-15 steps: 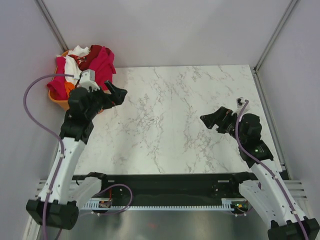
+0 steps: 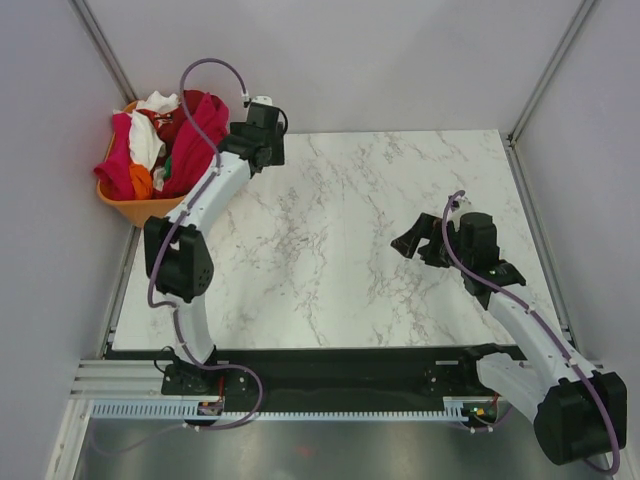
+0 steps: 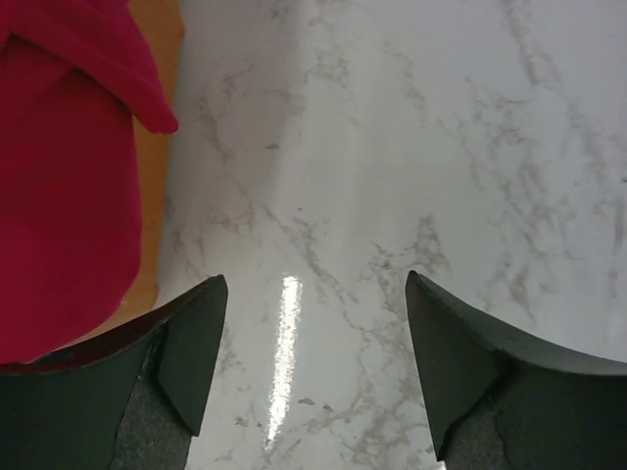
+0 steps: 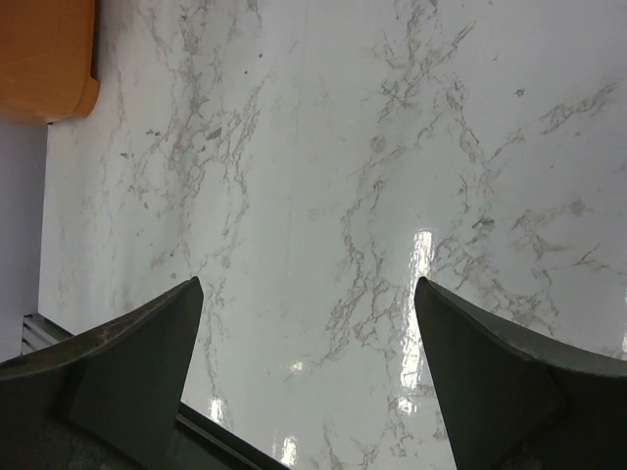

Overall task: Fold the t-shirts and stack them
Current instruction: Grab the tshirt from the pile

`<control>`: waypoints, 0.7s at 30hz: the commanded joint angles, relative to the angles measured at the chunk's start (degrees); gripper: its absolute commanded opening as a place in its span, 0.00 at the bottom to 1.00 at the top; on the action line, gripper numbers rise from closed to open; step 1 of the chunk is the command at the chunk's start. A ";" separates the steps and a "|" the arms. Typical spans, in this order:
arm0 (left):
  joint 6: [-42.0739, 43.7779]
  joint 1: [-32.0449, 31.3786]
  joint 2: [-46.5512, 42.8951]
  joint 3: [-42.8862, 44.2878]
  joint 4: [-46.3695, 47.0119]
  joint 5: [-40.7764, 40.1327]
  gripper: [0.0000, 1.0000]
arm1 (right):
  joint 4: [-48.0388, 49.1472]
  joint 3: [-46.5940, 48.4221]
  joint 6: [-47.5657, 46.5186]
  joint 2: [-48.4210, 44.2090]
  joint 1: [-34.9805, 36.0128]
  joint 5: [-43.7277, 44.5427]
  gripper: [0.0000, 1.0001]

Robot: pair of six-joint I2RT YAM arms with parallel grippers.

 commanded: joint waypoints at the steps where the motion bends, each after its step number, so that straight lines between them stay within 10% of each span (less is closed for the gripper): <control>1: 7.62 -2.30 5.21 5.86 -8.30 -20.91 0.80 | -0.22 2.98 -3.32 -0.99 0.05 2.32 0.98; 9: 11.76 -5.65 11.02 6.23 -8.12 -42.10 0.79 | -1.54 3.25 -5.61 1.29 0.05 3.12 0.98; 21: 13.08 -2.22 13.31 9.04 -8.03 -44.57 0.81 | -1.10 2.81 -6.31 3.49 0.14 1.80 0.98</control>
